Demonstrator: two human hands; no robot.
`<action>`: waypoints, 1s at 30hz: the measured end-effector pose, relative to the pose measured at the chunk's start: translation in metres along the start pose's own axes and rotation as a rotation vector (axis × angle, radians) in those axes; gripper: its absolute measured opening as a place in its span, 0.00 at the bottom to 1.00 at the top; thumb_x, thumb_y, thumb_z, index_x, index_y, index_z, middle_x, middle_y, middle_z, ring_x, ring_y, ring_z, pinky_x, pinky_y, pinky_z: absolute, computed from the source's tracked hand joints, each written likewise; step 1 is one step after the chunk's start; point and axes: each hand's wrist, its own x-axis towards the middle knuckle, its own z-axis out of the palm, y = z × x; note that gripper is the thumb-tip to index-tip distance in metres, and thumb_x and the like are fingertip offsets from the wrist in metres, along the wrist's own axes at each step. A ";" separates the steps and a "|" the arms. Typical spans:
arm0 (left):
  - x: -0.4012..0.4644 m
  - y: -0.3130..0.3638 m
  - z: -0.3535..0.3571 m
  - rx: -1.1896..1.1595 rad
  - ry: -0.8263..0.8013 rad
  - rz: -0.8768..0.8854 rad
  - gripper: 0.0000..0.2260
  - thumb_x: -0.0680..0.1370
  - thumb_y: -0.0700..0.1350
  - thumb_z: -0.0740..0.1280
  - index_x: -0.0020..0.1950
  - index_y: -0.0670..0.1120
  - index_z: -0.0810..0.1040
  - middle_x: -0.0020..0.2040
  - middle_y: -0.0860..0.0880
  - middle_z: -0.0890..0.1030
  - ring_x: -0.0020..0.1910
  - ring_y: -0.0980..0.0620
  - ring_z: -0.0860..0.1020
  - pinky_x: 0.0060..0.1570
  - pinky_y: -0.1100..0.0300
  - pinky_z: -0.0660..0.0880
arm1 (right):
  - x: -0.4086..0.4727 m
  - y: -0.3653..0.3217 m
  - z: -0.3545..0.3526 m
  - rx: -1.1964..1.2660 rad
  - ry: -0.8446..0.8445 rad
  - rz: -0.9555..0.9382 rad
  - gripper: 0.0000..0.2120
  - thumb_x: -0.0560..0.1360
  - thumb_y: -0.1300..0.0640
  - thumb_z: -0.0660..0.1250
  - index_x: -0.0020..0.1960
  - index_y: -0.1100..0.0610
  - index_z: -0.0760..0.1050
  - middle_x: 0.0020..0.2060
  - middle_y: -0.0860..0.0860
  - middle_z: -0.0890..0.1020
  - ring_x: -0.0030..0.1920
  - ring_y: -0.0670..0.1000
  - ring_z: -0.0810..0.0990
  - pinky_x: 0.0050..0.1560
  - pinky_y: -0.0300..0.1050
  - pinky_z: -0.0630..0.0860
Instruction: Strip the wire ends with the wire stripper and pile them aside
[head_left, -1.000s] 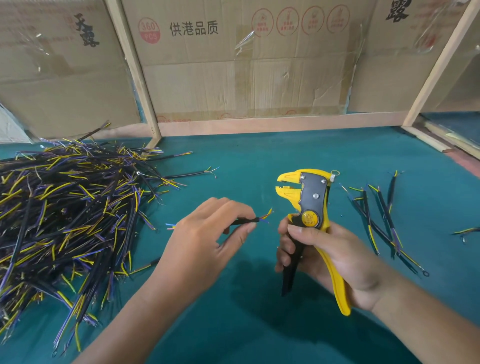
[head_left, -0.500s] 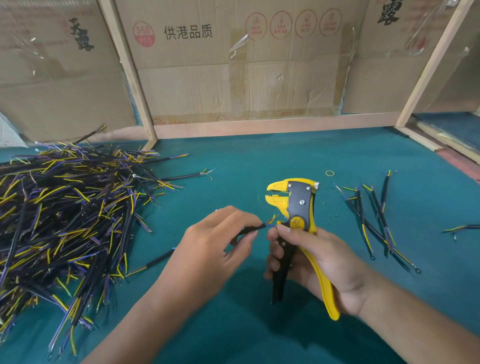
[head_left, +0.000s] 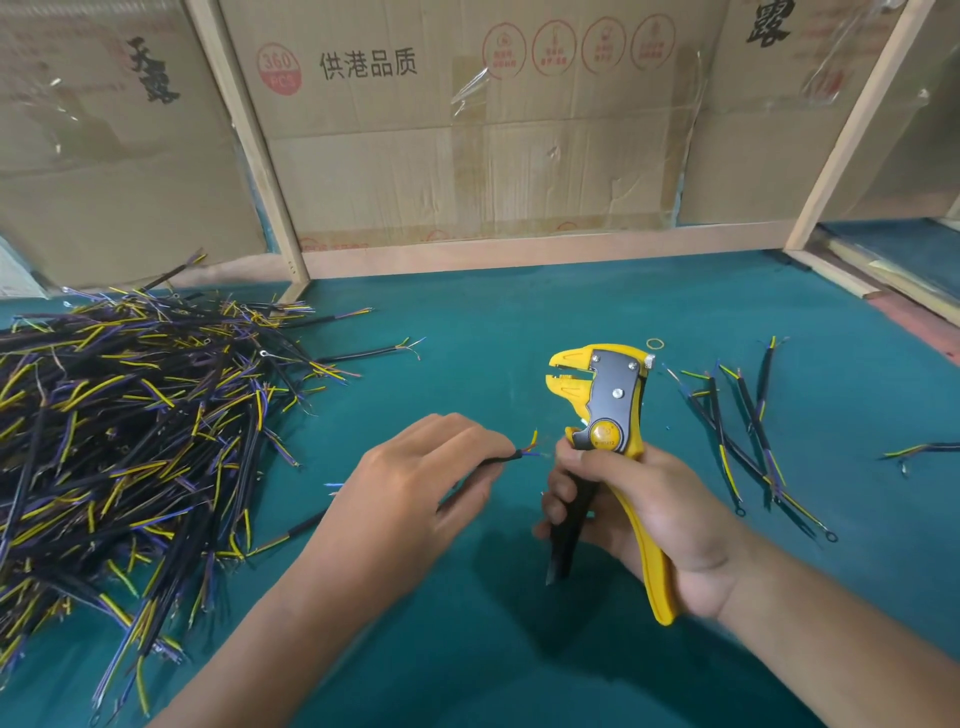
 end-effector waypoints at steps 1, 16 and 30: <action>0.000 -0.001 -0.001 -0.004 0.002 0.000 0.04 0.78 0.40 0.68 0.51 0.45 0.82 0.44 0.54 0.79 0.40 0.56 0.75 0.41 0.55 0.75 | 0.000 -0.001 -0.001 -0.007 0.013 -0.006 0.09 0.79 0.60 0.68 0.40 0.57 0.77 0.35 0.57 0.73 0.36 0.57 0.76 0.45 0.56 0.80; 0.000 -0.002 -0.003 0.045 -0.091 0.135 0.07 0.81 0.43 0.64 0.52 0.45 0.82 0.45 0.53 0.80 0.42 0.49 0.77 0.41 0.53 0.76 | -0.005 -0.007 0.000 -0.143 -0.011 -0.015 0.08 0.78 0.58 0.69 0.39 0.57 0.79 0.34 0.56 0.74 0.35 0.56 0.75 0.44 0.56 0.80; 0.002 -0.005 -0.006 0.005 0.033 0.078 0.05 0.80 0.42 0.67 0.53 0.46 0.82 0.45 0.55 0.81 0.44 0.54 0.79 0.45 0.59 0.75 | -0.004 -0.014 -0.005 -0.215 0.053 0.019 0.11 0.80 0.62 0.66 0.39 0.57 0.78 0.34 0.56 0.75 0.34 0.55 0.76 0.43 0.56 0.80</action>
